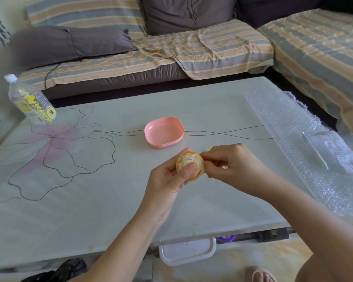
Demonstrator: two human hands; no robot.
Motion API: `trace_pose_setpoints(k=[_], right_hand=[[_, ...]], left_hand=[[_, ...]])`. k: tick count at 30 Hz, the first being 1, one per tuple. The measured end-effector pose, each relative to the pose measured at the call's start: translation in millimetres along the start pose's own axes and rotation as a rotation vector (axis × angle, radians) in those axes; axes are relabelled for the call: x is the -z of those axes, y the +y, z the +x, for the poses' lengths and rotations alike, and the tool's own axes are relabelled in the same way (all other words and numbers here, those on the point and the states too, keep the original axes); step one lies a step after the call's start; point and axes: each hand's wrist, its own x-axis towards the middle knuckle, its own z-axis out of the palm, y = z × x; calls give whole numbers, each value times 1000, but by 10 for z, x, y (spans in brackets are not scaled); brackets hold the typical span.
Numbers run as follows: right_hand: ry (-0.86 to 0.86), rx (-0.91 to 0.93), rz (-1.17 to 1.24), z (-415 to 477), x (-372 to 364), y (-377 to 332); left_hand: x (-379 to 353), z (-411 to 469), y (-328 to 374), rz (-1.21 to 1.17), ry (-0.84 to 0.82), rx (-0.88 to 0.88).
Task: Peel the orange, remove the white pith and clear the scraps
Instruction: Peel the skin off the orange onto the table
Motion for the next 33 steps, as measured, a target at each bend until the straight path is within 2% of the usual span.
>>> trace_pose_setpoints(k=[10, 19, 23, 28, 33], right_hand=[[81, -81, 183, -51, 48, 5], [101, -94, 169, -22, -15, 12], [110, -58, 224, 9, 6, -3], [91, -110, 347, 45, 19, -45], [82, -186, 483, 76, 60, -89]], left_hand=[[-69, 34, 3, 43, 8, -87], [-27, 31, -18, -7, 2, -51], [-58, 27, 6, -183, 16, -8], [-75, 26, 30, -434, -66, 109], [-160, 5, 101, -584, 59, 217]])
